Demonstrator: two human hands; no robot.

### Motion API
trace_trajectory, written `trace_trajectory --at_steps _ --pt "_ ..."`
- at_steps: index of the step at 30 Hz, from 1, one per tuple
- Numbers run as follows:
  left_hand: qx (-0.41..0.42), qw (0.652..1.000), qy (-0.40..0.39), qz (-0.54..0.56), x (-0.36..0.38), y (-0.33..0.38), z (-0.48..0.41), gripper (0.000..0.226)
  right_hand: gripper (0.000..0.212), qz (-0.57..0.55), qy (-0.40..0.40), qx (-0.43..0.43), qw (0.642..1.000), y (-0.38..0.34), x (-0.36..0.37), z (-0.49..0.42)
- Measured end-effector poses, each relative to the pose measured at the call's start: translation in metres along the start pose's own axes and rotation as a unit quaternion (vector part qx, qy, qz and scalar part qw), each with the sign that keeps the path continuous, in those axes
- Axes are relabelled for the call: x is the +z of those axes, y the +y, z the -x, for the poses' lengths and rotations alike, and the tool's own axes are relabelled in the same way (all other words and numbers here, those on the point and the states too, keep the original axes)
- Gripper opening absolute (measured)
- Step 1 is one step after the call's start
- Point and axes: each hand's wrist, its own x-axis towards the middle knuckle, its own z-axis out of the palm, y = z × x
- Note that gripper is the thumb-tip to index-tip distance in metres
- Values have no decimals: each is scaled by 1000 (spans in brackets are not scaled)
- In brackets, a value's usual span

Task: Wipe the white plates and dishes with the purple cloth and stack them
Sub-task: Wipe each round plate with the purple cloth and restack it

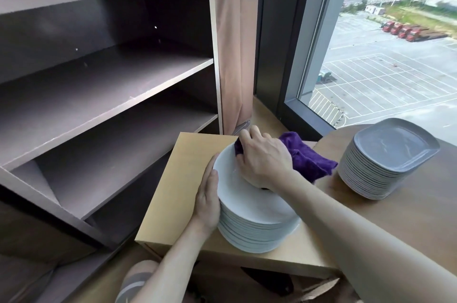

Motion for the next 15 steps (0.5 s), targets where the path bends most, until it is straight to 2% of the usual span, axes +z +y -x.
trace_trajectory --at_steps 6,12,15 --pt "5 1000 4 -6 0 6 1 40 19 -123 -40 -5 992 -38 -2 10" --pt "-30 999 9 18 -2 11 3 38 21 -147 -108 -18 983 -43 -17 33" --pt "-39 999 -3 -10 -6 17 4 41 22 -135 -145 -24 980 -38 -26 47"
